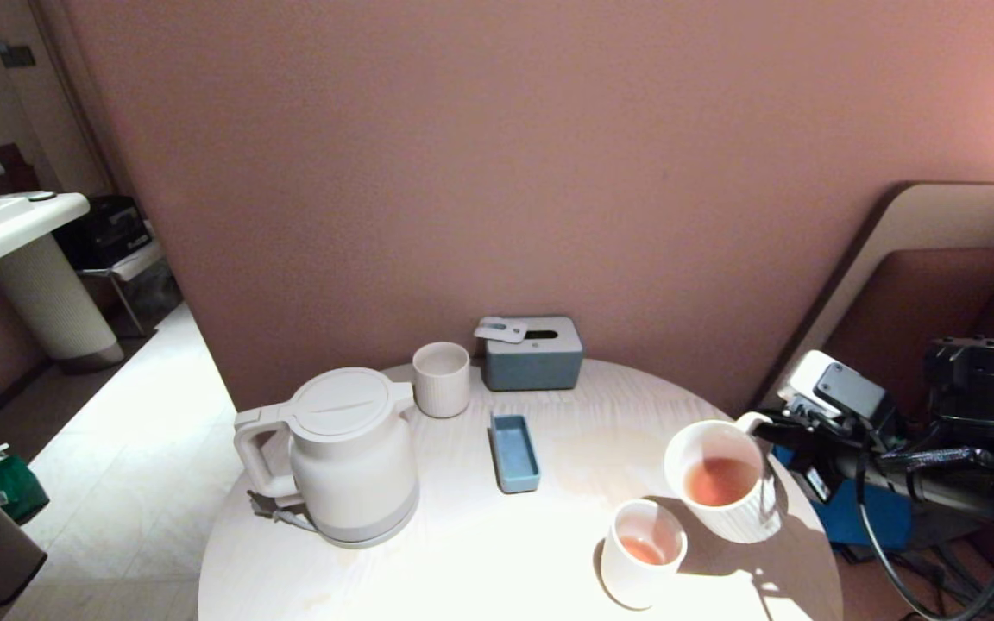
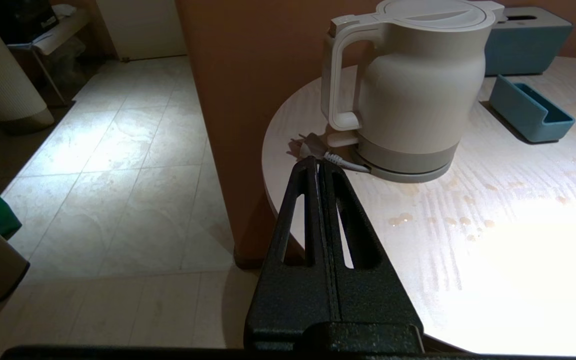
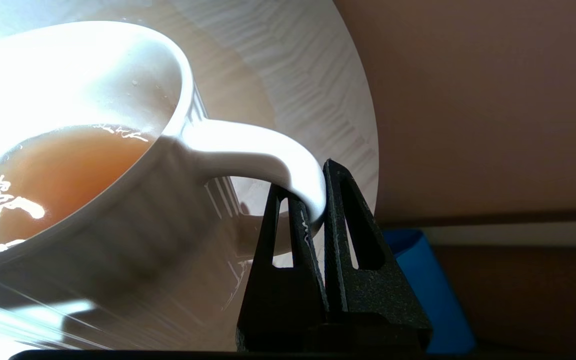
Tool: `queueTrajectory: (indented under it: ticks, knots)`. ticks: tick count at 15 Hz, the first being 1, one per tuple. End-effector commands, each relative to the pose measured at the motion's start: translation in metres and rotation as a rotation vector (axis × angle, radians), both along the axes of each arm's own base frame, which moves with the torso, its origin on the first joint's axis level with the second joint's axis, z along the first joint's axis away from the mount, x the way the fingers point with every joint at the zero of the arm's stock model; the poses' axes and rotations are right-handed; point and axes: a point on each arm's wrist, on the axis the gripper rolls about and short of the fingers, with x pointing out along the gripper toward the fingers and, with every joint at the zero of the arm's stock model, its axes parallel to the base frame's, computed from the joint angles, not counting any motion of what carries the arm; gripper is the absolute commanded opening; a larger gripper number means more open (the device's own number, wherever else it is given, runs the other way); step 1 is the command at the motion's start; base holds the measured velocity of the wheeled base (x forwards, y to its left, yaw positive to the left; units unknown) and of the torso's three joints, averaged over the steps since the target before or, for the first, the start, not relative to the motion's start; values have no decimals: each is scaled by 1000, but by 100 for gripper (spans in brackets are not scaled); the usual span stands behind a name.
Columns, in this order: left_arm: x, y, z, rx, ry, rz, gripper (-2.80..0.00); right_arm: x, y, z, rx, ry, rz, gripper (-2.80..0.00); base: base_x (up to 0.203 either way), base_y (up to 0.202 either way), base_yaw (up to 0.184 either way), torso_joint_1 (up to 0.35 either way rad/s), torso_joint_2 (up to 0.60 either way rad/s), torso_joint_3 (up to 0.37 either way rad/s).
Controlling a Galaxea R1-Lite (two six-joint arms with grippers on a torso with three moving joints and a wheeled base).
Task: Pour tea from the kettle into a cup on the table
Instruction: Pour water into another cup
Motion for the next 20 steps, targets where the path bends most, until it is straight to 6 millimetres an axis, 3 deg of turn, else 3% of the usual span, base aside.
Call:
queueTrajectory:
  ticks: [1,4,20]
  knots:
    - [0,0,0,0,1,0,-280,2,8,0,-26,-11,25,-280,0,0,0,0,0,0]
    - [0,0,0,0,1,0,-280,4,19,3,-76,-38,50,-280,0,0,0,0,0,0]
    - [0,0,0,0,1,0,-280,11,32,8,-345,-149,136,-280,0,0,0,0,0,0]
